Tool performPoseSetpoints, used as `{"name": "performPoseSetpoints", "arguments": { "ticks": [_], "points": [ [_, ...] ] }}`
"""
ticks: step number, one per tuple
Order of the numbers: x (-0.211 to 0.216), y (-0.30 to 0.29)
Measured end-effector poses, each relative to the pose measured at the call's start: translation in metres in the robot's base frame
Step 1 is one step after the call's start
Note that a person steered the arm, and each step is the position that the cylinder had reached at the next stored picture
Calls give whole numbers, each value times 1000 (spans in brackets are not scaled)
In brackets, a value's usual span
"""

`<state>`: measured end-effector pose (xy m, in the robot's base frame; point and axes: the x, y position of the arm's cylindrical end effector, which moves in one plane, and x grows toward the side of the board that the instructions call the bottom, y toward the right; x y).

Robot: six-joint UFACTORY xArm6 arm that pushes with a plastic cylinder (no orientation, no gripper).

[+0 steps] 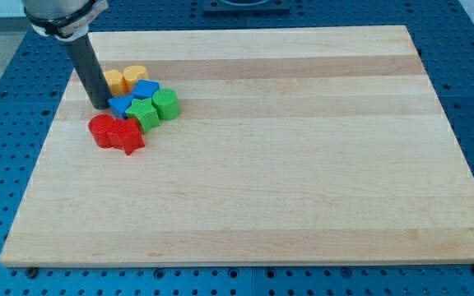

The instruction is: Move the triangle into the green blocks

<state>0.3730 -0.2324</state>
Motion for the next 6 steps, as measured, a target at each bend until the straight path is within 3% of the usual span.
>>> {"name": "performPoseSetpoints", "arguments": {
  "ticks": [1,4,6],
  "points": [
    [1,-26],
    [9,-11],
    [10,105]
  ]
}}
